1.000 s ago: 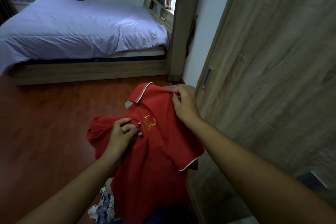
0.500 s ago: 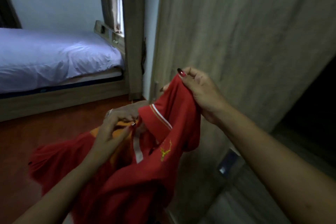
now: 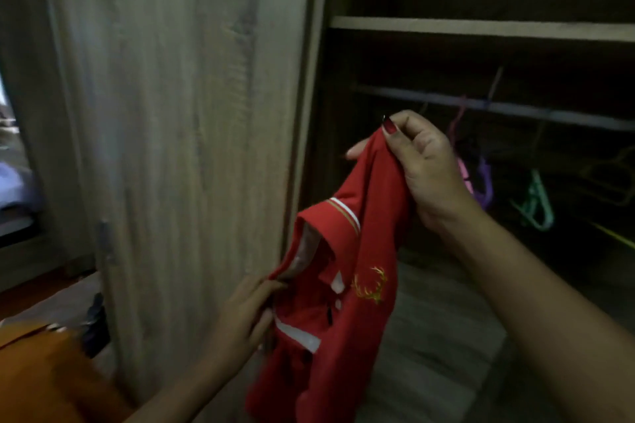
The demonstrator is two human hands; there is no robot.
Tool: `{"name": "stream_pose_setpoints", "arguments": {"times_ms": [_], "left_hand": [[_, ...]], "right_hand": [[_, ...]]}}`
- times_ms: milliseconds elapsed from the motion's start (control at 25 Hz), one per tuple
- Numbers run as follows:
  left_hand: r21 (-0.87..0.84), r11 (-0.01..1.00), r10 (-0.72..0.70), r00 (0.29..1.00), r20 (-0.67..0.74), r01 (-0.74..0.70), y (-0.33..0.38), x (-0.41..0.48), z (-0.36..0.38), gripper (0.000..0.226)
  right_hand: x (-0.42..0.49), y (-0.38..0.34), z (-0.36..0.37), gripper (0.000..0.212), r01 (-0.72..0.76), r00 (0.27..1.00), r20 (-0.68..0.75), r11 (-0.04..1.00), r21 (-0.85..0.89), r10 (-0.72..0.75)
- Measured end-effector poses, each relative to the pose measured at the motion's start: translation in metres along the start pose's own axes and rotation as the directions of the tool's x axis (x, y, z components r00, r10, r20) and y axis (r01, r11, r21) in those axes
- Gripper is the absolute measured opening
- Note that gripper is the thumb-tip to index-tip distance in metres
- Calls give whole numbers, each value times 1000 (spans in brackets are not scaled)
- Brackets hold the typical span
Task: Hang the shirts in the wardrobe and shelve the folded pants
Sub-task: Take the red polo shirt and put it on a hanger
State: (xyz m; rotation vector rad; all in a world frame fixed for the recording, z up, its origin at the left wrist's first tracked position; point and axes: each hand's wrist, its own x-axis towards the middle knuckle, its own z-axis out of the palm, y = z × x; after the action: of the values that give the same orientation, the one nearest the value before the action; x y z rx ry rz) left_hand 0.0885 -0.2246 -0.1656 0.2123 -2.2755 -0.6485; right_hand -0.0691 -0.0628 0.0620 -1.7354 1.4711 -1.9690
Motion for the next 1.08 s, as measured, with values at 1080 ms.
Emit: {"name": "stream_pose_setpoints", "arguments": {"times_ms": [1080], "left_hand": [[-127, 926, -300, 897, 324, 356, 110, 171, -46, 57]], "right_hand": [[26, 162, -104, 4, -408, 736, -659, 878, -249, 155]]}}
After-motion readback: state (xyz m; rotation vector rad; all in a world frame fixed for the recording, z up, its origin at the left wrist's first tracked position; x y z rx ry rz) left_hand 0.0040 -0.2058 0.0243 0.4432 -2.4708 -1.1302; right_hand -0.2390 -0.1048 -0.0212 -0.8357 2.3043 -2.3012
